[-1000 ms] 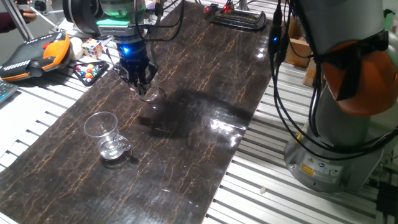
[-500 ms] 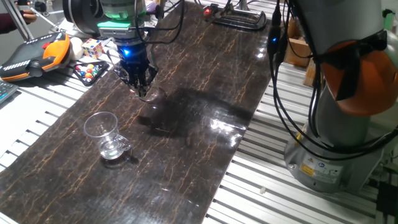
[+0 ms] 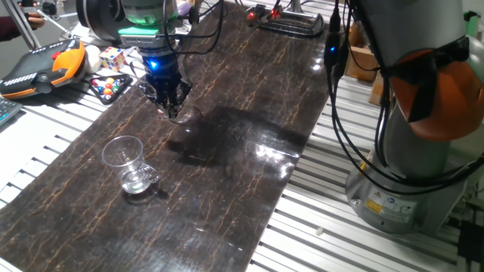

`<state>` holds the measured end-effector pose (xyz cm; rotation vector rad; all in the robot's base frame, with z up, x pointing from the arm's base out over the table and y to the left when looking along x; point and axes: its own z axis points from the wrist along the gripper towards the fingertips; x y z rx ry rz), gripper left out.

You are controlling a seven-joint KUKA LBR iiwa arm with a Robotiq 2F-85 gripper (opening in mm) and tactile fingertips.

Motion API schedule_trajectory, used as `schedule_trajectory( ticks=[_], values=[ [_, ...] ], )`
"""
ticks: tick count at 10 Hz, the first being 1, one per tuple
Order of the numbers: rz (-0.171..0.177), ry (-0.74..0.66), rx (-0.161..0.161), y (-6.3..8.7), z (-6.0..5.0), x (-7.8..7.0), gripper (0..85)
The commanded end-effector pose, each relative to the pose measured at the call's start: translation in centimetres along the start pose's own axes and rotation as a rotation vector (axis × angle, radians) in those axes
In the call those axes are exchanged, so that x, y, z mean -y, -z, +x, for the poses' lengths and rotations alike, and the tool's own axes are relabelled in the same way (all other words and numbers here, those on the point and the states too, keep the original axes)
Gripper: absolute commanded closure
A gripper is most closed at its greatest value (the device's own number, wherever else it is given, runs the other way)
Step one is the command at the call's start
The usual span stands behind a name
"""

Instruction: Pour the water from one cup into another empty cup

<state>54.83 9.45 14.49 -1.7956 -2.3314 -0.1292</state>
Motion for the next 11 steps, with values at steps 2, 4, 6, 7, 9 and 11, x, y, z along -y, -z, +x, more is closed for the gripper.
schedule_trajectory(
  ticks=[2, 4, 6, 7, 9, 11],
  values=[
    [0.010, -0.001, 0.000, 0.14, 0.02, -0.10, 84.3],
    [0.013, -0.001, 0.003, 0.20, -0.02, -0.22, 84.3],
    [0.017, 0.000, 0.003, 0.29, 0.00, -0.30, 84.3],
    [0.019, 0.000, 0.004, 0.27, -0.01, -0.32, 84.3],
    [0.019, 0.000, 0.004, 0.29, 0.01, -0.33, 84.3],
    [0.019, 0.000, 0.006, 0.28, 0.00, -0.32, 84.3]
  ],
)
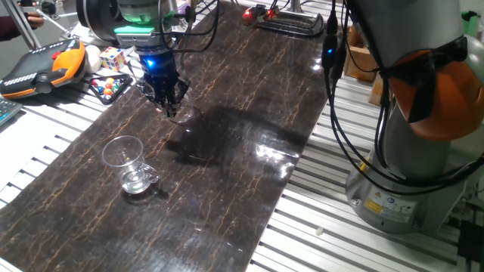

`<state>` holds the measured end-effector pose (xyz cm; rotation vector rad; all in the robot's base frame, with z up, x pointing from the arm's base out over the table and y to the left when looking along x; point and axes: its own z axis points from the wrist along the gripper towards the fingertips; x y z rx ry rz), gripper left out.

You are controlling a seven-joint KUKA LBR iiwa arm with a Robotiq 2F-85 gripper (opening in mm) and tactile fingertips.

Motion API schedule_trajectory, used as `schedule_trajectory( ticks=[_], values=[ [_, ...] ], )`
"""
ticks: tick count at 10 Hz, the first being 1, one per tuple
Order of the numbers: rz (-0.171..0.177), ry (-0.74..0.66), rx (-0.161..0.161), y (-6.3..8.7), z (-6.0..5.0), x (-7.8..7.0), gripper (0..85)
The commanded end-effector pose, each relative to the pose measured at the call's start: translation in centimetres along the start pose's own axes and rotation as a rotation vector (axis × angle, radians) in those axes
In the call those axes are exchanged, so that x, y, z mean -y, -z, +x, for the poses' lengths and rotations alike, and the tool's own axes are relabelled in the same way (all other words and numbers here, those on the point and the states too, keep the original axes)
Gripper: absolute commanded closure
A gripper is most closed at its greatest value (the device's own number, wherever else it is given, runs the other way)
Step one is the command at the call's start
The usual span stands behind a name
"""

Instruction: Pour the water from one cup into another empty cup

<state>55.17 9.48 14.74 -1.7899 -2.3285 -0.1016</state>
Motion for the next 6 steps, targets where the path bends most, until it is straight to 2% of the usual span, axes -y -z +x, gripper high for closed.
schedule_trajectory(
  ticks=[1, 6],
  values=[
    [0.000, 0.000, 0.000, 0.00, 0.00, 0.00, 84.3],
    [0.003, 0.001, 0.004, 0.02, 0.01, 0.00, 84.3]
  ],
)
